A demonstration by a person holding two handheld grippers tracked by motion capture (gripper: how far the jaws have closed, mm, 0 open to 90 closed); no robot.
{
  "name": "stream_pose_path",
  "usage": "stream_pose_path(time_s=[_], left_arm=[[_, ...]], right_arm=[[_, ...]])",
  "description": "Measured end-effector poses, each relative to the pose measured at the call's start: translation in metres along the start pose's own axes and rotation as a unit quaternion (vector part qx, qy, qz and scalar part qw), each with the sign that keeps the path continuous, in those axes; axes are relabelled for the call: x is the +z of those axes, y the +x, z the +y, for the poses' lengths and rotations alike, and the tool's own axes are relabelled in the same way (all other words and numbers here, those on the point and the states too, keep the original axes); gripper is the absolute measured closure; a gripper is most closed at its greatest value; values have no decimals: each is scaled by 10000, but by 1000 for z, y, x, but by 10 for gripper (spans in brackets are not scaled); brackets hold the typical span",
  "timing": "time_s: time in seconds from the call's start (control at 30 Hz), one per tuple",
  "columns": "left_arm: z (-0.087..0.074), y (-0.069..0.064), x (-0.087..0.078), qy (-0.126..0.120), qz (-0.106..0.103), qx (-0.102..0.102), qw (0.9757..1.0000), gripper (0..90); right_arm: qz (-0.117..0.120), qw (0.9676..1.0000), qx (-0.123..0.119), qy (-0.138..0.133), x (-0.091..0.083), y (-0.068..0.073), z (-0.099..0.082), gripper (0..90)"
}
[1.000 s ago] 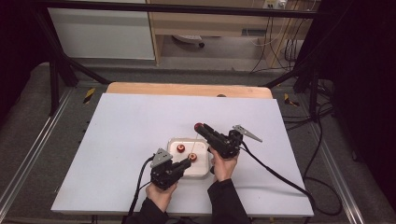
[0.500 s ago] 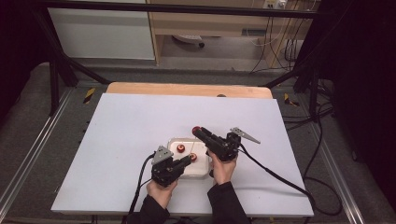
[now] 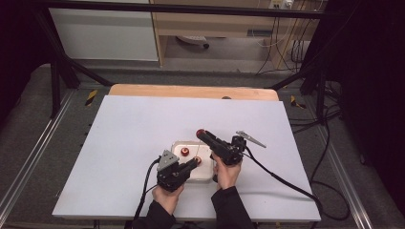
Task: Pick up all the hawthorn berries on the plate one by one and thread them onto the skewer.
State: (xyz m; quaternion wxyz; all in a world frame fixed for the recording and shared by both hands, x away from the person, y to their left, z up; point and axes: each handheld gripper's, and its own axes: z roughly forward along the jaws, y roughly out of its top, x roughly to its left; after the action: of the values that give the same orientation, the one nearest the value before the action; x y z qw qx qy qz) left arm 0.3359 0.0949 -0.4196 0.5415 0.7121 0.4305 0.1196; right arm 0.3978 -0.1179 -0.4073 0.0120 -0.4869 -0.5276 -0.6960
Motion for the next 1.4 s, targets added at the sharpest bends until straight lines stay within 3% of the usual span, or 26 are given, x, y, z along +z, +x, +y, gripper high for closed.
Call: stream_pose_path(time_s=[0.57, 0.73, 0.93, 1.4], left_arm=[[10, 3, -1, -162, 111, 141, 9997, 886], [15, 5, 1, -104, 119, 152, 9998, 886], [20, 6, 3, -40, 151, 334, 9993, 885], [20, 11, 5, 67, 62, 395, 9992, 884]], right_arm=[[170, 9996, 47, 217, -2, 3, -4, 613], [197, 9992, 8, 361, -2, 3, -11, 612], [170, 9987, -111, 459, -4, 5, -15, 611], [105, 9976, -244, 637, -4, 5, -20, 608]])
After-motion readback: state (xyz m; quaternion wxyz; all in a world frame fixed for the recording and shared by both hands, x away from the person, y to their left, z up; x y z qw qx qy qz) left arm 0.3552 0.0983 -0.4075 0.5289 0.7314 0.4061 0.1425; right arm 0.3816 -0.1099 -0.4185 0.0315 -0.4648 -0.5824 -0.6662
